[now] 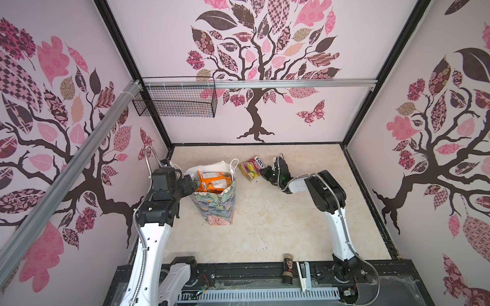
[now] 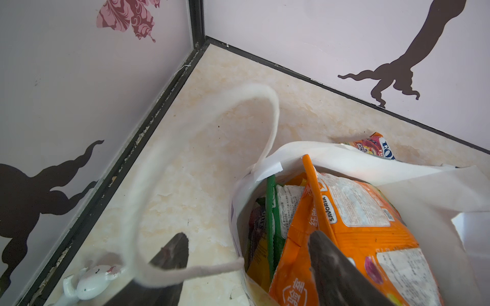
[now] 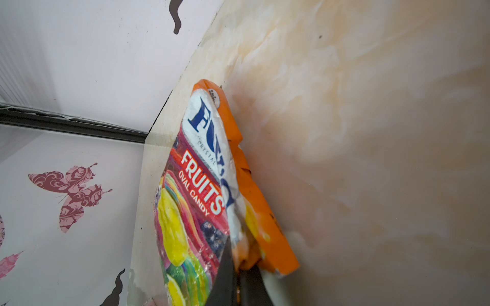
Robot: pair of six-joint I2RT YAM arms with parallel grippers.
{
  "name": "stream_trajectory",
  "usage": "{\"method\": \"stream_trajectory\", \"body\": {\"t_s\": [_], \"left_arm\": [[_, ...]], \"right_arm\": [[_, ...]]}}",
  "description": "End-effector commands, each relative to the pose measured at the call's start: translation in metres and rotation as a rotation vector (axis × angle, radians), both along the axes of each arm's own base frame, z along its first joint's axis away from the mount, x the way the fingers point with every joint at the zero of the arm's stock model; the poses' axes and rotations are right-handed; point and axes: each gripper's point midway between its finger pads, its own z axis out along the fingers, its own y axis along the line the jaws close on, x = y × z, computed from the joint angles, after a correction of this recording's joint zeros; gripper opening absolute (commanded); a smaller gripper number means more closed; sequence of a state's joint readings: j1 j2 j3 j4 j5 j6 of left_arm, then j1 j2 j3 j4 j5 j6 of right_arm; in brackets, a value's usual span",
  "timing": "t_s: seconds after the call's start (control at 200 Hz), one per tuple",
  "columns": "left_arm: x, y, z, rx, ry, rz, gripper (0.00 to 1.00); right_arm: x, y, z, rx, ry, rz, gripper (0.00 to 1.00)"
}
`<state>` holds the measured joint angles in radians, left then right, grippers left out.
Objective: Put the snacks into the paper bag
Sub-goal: 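Lift the pink Fox's candy bag with the right gripper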
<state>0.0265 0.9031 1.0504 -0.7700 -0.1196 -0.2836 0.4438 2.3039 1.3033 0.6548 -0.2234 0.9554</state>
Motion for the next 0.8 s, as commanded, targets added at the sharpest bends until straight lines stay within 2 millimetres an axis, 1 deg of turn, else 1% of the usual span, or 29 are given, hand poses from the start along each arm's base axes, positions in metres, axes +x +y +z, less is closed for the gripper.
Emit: {"method": "stream_trajectory", "body": {"t_s": [0.0, 0.095, 0.14, 0.275, 0.32, 0.385, 0.42, 0.45, 0.565, 0.675, 0.795], "left_arm": [[0.001, 0.003, -0.003, 0.012, -0.007, 0.007, 0.76], [0.001, 0.002, 0.002, 0.009, -0.007, 0.004, 0.76], [0.0, 0.003, 0.006, 0.018, -0.007, 0.001, 0.79], [-0.008, 0.014, 0.016, 0.08, 0.039, 0.037, 0.81], [-0.01, 0.014, 0.017, 0.079, 0.038, 0.032, 0.86], [-0.007, 0.009, 0.017, 0.015, 0.002, 0.005, 0.89], [-0.003, 0.007, 0.015, -0.039, -0.022, -0.006, 0.9], [0.0, 0.007, 0.013, -0.087, -0.035, -0.01, 0.9], [0.008, 0.013, 0.004, -0.203, -0.051, 0.013, 0.9], [0.017, 0.015, 0.002, -0.272, -0.076, 0.014, 0.91], [0.024, 0.015, 0.003, -0.303, -0.093, 0.012, 0.88]], "right_arm": [[-0.01, -0.011, 0.015, -0.036, -0.005, -0.01, 0.0], [-0.021, -0.019, 0.019, -0.064, -0.013, -0.006, 0.0], [-0.028, -0.022, 0.02, -0.079, -0.019, -0.001, 0.0], [-0.052, -0.032, 0.03, -0.115, -0.036, 0.027, 0.0], [-0.061, -0.037, 0.034, -0.127, -0.041, 0.033, 0.0], [-0.077, -0.045, 0.039, -0.135, -0.055, 0.037, 0.0], [-0.087, -0.049, 0.04, -0.14, -0.058, 0.044, 0.0], [-0.094, -0.051, 0.044, -0.144, -0.068, 0.053, 0.0], [-0.118, -0.059, 0.056, -0.186, -0.09, 0.098, 0.0], [-0.134, -0.068, 0.077, -0.24, -0.141, 0.122, 0.0], [-0.146, -0.068, 0.103, -0.261, -0.188, 0.167, 0.0]]}}
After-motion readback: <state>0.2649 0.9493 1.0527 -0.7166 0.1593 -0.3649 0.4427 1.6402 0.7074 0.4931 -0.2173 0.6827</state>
